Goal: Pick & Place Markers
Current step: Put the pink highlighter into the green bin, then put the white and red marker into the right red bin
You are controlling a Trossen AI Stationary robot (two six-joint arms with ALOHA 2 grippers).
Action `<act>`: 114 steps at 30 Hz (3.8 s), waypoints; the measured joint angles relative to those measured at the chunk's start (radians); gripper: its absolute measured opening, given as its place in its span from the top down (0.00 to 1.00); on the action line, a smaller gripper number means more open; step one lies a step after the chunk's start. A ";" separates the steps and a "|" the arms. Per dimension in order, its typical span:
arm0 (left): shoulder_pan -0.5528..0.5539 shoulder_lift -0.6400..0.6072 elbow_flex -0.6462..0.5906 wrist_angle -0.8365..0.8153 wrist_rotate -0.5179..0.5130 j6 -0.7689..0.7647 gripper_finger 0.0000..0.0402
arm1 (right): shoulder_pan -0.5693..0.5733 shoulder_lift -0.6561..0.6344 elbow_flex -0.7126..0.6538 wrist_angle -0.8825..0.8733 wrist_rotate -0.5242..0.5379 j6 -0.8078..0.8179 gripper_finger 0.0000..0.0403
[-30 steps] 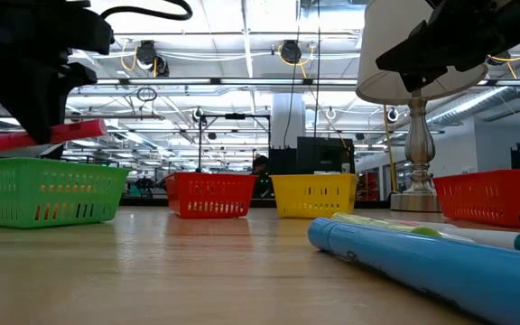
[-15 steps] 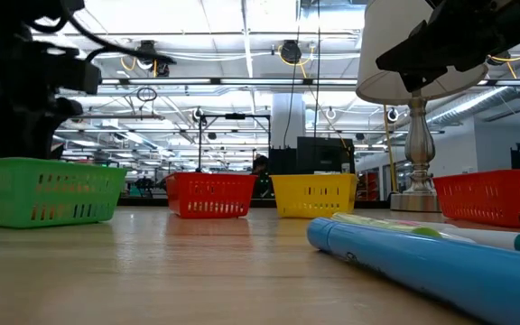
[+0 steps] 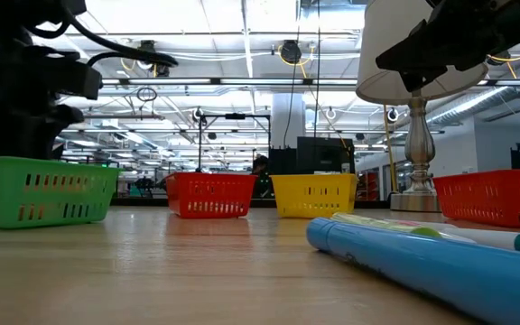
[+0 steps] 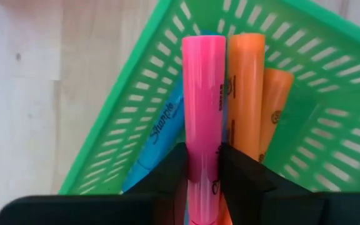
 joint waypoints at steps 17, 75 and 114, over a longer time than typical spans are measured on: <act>0.000 -0.021 0.138 -0.007 -0.023 0.254 0.67 | 0.000 0.000 0.000 0.000 0.000 -0.003 1.00; 0.085 -1.296 -0.637 0.815 -0.071 0.835 0.95 | -0.044 -0.408 -0.290 0.388 -0.025 -0.549 1.00; 0.085 -1.296 -0.637 0.957 -0.130 0.483 0.95 | 0.341 0.980 1.458 -0.969 0.133 0.231 1.00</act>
